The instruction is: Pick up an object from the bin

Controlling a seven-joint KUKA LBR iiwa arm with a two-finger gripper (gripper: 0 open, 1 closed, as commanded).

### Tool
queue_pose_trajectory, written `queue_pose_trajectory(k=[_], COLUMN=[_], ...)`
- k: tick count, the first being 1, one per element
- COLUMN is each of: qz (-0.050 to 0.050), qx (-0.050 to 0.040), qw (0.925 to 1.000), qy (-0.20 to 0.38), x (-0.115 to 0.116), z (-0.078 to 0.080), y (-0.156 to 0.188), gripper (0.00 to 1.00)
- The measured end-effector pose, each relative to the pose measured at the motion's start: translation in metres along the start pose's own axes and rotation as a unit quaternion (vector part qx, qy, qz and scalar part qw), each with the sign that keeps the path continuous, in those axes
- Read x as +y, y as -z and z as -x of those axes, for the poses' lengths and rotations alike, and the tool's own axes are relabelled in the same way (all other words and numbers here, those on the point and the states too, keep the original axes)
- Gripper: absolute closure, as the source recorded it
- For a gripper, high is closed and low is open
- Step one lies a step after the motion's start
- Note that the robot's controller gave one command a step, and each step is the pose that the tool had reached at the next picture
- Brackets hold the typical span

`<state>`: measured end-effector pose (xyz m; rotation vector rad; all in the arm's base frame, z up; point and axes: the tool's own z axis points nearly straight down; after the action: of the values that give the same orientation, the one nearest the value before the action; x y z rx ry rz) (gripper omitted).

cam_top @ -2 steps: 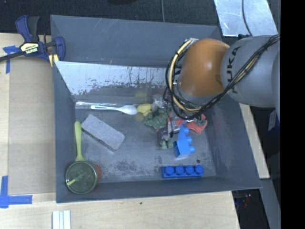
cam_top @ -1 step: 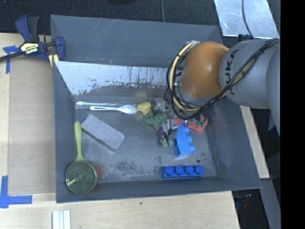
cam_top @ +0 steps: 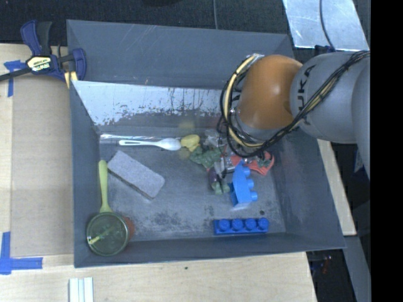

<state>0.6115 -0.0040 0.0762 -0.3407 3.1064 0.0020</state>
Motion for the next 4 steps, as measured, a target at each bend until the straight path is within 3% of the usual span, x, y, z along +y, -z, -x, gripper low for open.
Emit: queue_pose_trajectory(k=[1, 2, 3, 4], qz=[0.0, 0.001, 0.001, -0.002], qx=[-0.0017, 0.0017, -0.0012, -0.0129], qw=[1.0, 0.9999, 0.9995, 0.989], qy=[-0.006, -0.017, -0.033, -0.147], x=[-0.003, 0.004, 0.0, -0.005], z=[0.007, 0.009, 0.008, 0.02], y=[0.018, 0.1, 0.044, 0.012], gripper=[1.0, 1.0, 1.0, 1.0])
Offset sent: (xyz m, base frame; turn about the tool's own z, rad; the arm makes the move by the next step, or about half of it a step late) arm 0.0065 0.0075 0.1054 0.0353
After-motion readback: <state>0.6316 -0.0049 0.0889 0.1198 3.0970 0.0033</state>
